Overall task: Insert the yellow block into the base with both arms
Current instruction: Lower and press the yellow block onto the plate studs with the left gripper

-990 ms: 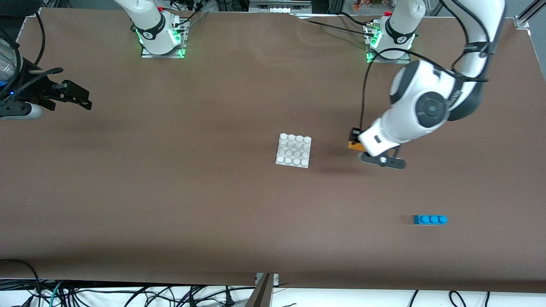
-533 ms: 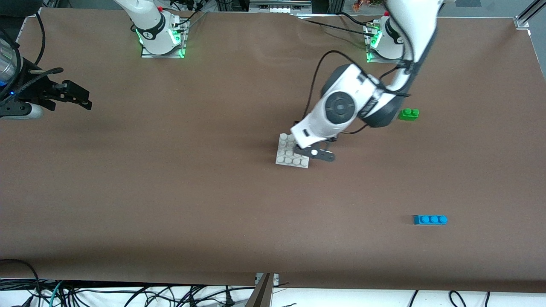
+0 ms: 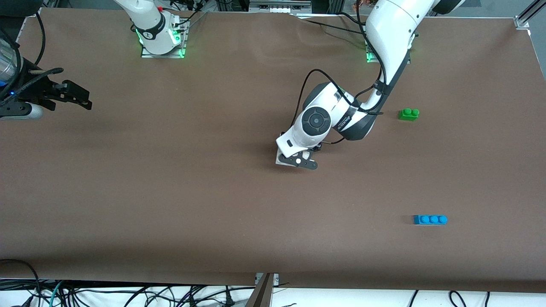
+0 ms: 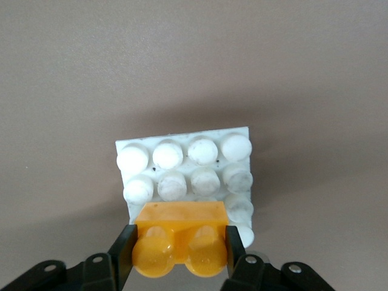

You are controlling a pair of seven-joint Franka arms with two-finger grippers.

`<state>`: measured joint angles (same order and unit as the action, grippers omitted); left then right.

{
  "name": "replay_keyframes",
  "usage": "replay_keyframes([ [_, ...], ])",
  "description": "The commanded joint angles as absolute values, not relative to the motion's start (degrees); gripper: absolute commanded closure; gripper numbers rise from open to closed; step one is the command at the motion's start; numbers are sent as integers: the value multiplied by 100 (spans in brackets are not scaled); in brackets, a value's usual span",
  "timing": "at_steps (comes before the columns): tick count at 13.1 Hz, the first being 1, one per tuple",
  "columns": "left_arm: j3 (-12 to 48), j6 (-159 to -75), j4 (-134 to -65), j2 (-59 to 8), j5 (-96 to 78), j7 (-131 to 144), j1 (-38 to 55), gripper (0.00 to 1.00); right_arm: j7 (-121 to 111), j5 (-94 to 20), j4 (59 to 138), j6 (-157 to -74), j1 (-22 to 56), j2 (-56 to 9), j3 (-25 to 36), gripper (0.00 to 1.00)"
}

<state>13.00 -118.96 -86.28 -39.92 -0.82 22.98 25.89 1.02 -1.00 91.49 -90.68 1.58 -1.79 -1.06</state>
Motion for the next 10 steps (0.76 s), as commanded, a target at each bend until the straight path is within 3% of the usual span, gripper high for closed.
replay_keyframes([
  [1,1266,-11856,-8455,-4122,123,2399,2716,75,79,-114,9176,-9097,105,-132,-141,1],
  [10,1266,-11865,-8481,-4236,272,2909,2821,75,70,-114,9176,-9105,105,-141,-141,1],
])
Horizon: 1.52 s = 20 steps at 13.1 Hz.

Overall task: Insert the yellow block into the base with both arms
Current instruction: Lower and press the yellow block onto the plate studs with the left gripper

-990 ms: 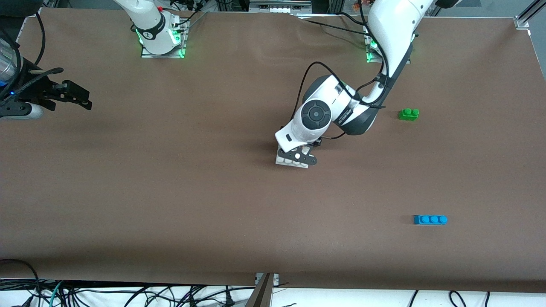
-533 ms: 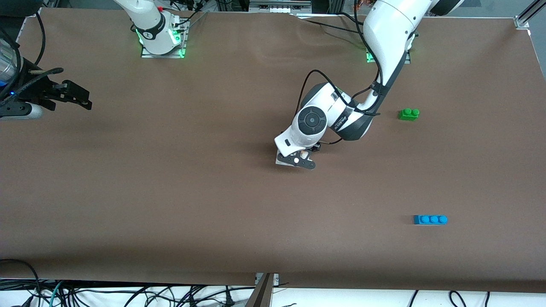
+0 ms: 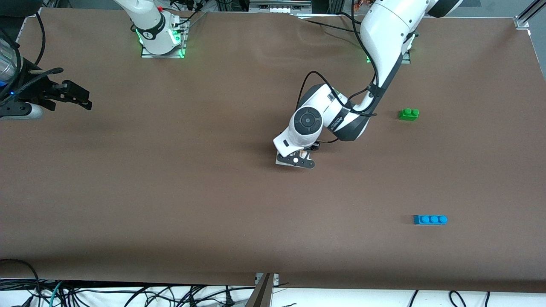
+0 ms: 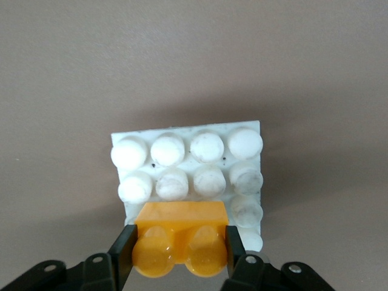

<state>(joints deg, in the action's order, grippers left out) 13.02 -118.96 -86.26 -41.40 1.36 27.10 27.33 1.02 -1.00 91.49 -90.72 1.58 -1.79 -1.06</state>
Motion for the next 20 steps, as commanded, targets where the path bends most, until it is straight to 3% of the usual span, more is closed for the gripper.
replay_keyframes([
  [1,1266,-11883,-8481,-4236,316,2953,2821,75,70,-123,9176,-9105,105,-141,-141,1],
  [16,1266,-11988,-8499,-4359,404,3199,2918,74,70,-123,9176,-9097,105,-141,-141,1],
  [17,1266,-11988,-8499,-4359,404,3191,2918,69,70,-123,9176,-9097,105,-141,-141,1],
  [18,1266,-11988,-8499,-4359,396,3199,2918,48,70,-123,9176,-9097,105,-141,-141,1],
  [19,1266,-11988,-8499,-4359,404,3191,2918,2,70,-123,9176,-9097,105,-141,-141,1],
  [20,1266,-11980,-8499,-4351,404,3190,2909,0,70,-123,9176,-9097,105,-141,-141,1],
])
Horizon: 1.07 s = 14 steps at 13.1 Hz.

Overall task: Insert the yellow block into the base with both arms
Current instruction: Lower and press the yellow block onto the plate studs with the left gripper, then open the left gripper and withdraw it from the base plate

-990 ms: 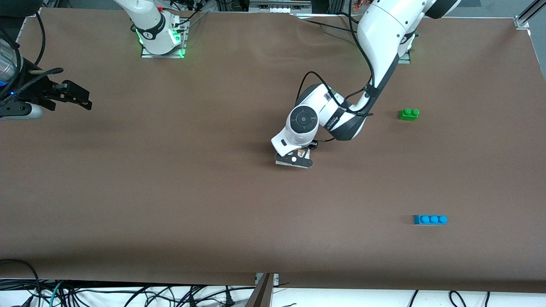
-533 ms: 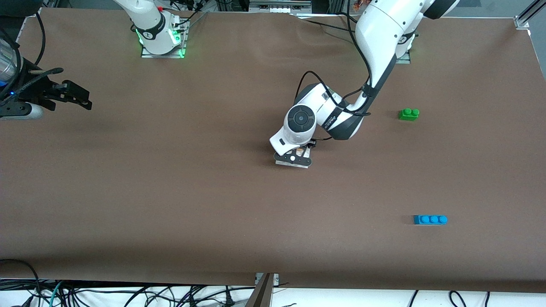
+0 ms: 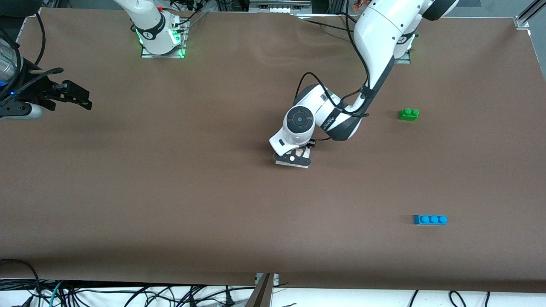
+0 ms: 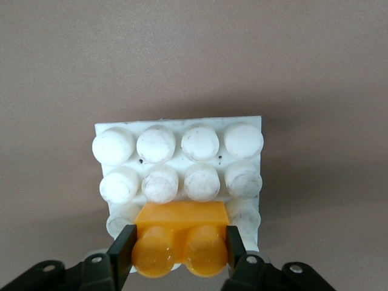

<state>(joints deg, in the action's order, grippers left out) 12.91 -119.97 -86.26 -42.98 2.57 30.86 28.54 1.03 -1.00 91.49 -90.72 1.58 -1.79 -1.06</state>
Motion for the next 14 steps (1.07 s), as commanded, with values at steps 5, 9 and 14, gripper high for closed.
replay_keyframes([
  [5,1266,-11892,-8490,-4202,396,3190,2865,0,70,-123,9176,-9097,105,-141,-141,1],
  [9,1222,-11094,-8420,-3518,387,3121,2585,0,70,-123,9167,-9088,105,-141,-141,1],
  [14,1222,-10390,-8411,-2699,404,2744,1759,0,70,-123,9167,-9088,105,-141,-141,1],
])
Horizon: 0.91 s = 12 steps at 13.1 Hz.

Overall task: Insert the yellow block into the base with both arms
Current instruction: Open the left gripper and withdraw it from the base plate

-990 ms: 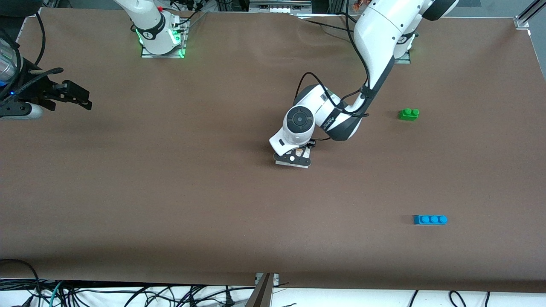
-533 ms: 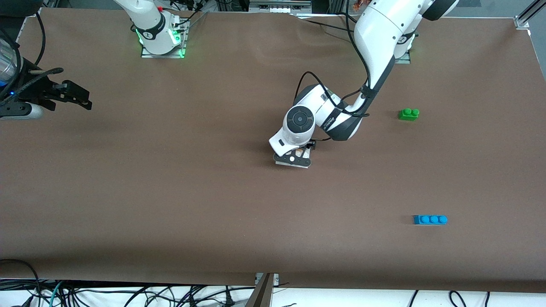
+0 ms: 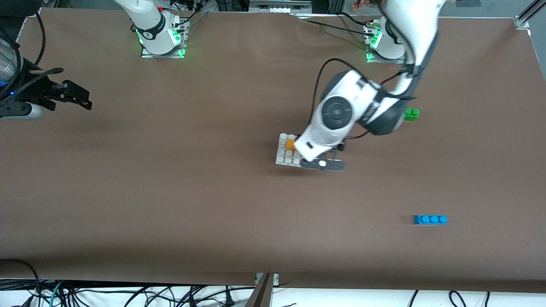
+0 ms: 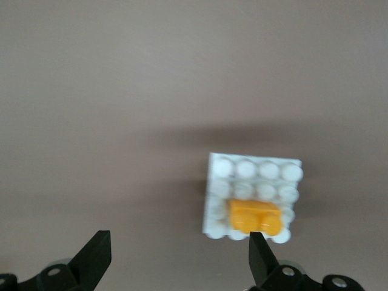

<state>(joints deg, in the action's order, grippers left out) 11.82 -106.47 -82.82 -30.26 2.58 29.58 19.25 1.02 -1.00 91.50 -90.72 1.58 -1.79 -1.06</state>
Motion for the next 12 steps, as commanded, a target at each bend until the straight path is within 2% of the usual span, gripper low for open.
replay_keyframes([
  [1,1204,-10258,-8411,-2542,387,2603,1732,0,70,-123,9167,-9088,105,-141,-141,1],
  [5,1195,-10082,-8385,-1891,343,2566,969,0,70,-123,9167,-9070,105,-141,-141,1],
  [7,1160,-9872,-8385,-1619,395,2479,879,0,70,-123,9167,-9070,105,-141,-141,1],
  [12,1212,-8633,-7938,-1301,299,1005,-24,0,70,-123,9167,-9070,105,-141,-141,1],
])
